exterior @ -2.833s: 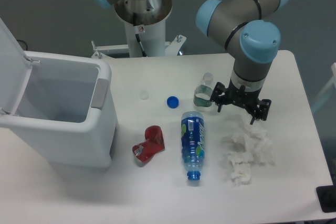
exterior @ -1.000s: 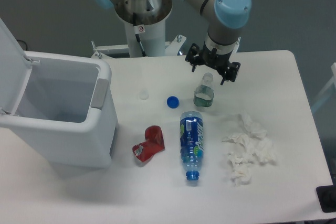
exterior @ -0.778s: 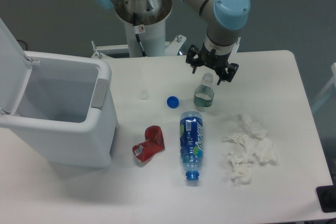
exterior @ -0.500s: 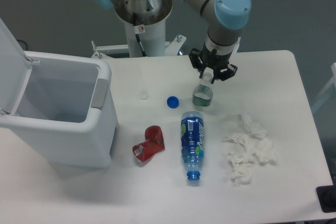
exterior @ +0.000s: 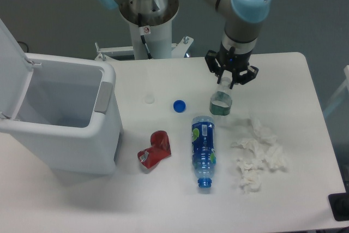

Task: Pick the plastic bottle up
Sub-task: 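Lift the gripped small bottle up off the table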

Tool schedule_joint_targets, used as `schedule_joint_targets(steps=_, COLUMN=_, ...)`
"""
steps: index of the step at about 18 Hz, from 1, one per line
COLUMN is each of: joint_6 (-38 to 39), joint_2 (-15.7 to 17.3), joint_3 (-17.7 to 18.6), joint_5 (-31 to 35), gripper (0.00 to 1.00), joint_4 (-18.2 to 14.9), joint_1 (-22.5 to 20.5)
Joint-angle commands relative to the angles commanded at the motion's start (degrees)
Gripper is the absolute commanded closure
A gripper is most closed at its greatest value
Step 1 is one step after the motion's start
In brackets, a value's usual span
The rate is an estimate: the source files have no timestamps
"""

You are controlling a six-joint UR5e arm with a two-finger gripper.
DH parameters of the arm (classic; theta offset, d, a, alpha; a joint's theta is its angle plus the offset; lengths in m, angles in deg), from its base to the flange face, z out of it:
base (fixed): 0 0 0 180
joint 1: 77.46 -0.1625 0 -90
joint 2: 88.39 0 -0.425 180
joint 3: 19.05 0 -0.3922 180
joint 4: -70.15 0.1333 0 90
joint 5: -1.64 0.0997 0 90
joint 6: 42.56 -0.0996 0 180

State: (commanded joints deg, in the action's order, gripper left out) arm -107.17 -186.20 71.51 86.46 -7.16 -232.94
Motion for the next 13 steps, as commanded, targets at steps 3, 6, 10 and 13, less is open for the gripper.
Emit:
schedule_joint_targets(steps=3, joint_6=0.4, joint_2=-1.8, joint_3=-5.6, joint_5=-0.2, gripper=1.0, joint_4=-4.3, joint_1=0.7)
schedule_joint_targets(steps=6, joint_6=0.4, joint_2=-2.6, joint_3=-8.6, joint_5=0.1, gripper=1.0, joint_4=-5.5, joint_1=2.4)
schedule_joint_targets(steps=10, joint_6=-0.1, joint_2=-3.5, joint_3=-11.9, joint_5=2.7, gripper=1.0, joint_4=-6.1, joint_1=6.1)
schedule_joint_targets(steps=13, joint_6=-0.5, joint_2=-3.8, joint_3=-15.7, joint_5=3.7, gripper=1.0, joint_4=-9.8, joint_1=8.2)
